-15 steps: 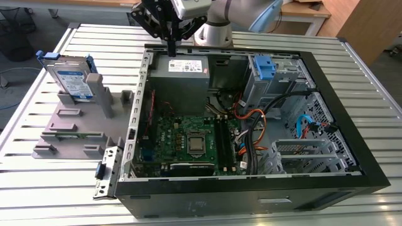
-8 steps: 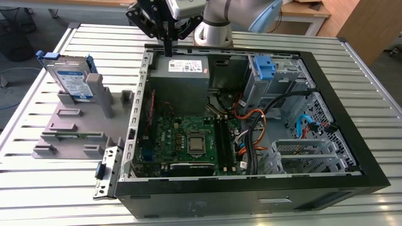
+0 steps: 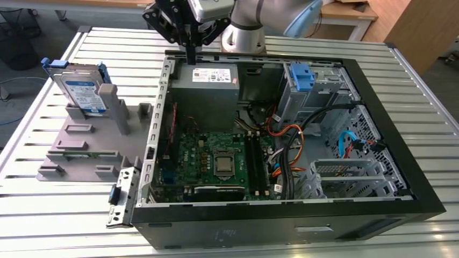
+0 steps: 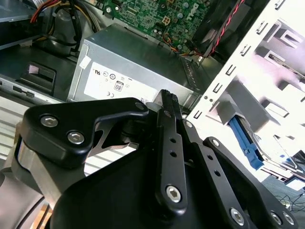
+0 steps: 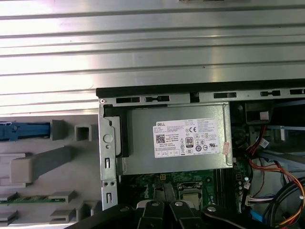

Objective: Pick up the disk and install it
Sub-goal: 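Reach for the disk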

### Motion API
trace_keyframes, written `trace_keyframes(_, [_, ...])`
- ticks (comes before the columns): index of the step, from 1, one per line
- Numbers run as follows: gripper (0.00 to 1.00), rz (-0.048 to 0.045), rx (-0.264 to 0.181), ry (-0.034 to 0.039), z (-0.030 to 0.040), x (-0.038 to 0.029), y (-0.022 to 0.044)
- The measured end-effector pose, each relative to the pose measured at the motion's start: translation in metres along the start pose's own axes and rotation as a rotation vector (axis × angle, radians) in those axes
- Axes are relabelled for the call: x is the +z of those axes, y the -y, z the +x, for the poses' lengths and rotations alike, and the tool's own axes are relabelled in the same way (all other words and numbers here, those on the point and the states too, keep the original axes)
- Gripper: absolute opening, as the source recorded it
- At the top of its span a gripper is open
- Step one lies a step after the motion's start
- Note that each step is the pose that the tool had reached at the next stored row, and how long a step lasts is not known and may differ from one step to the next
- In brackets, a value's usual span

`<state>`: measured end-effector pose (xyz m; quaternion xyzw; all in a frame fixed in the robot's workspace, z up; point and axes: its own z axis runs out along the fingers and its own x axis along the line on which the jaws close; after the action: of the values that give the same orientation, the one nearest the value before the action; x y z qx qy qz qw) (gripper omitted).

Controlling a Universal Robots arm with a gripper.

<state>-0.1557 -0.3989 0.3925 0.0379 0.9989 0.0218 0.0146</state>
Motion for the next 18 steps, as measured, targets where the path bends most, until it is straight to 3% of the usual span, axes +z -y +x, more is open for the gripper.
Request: trace_keyframes(18, [0.11, 0.0000, 0.000, 0.0000, 0.0056, -0.0001, 0.0004])
